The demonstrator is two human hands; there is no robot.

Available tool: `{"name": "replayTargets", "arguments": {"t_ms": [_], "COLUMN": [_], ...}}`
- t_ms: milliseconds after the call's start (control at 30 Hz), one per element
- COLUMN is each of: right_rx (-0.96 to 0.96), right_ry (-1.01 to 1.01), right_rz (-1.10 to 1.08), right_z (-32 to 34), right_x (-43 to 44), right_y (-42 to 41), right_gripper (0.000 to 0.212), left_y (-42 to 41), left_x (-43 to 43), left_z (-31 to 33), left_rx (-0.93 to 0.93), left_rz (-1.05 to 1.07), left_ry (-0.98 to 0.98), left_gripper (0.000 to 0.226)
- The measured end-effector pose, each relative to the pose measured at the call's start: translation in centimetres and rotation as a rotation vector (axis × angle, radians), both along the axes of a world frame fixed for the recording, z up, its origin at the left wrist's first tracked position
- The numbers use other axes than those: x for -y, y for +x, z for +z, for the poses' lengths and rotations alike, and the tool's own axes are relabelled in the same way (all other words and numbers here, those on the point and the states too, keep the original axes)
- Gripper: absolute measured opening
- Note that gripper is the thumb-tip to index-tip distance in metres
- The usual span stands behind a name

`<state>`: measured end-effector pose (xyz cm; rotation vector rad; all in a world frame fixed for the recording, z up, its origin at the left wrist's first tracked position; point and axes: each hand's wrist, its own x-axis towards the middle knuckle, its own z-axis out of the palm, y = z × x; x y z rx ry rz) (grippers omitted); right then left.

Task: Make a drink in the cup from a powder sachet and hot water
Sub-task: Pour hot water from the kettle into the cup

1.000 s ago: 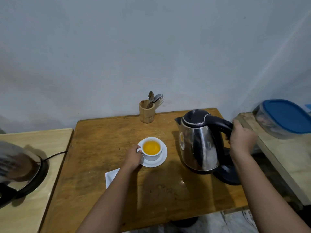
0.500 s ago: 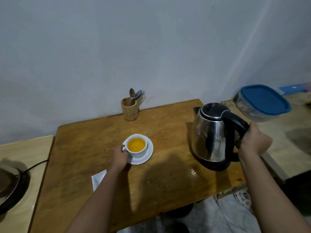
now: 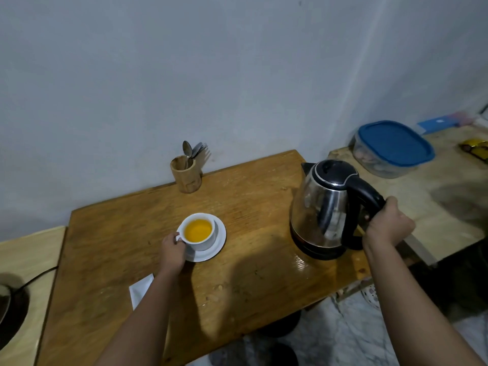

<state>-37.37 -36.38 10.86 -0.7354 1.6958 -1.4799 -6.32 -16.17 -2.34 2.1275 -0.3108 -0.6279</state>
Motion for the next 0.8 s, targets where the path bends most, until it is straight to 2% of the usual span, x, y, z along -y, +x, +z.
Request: {"name": "replayTargets", "arguments": {"t_ms": [367, 800], "right_rx": [-0.066, 0.009], "right_ry": [-0.096, -0.193], "right_rz": [0.079, 0.111], "right_z": [-0.8, -0.7], "right_x": [1.2, 1.0], "right_y": [-0.9, -1.1], "right_gripper": [0.040, 0.044], "left_y": [-0.2, -0.5], "left_x": [0.3, 0.3], "left_z": [-0.5, -0.3], "left_rx": [-0.016, -0.007], "left_rz": [0.057, 0.066], "left_ry": [-0.027, -0.022], "left_gripper": [0.033, 0.030]}}
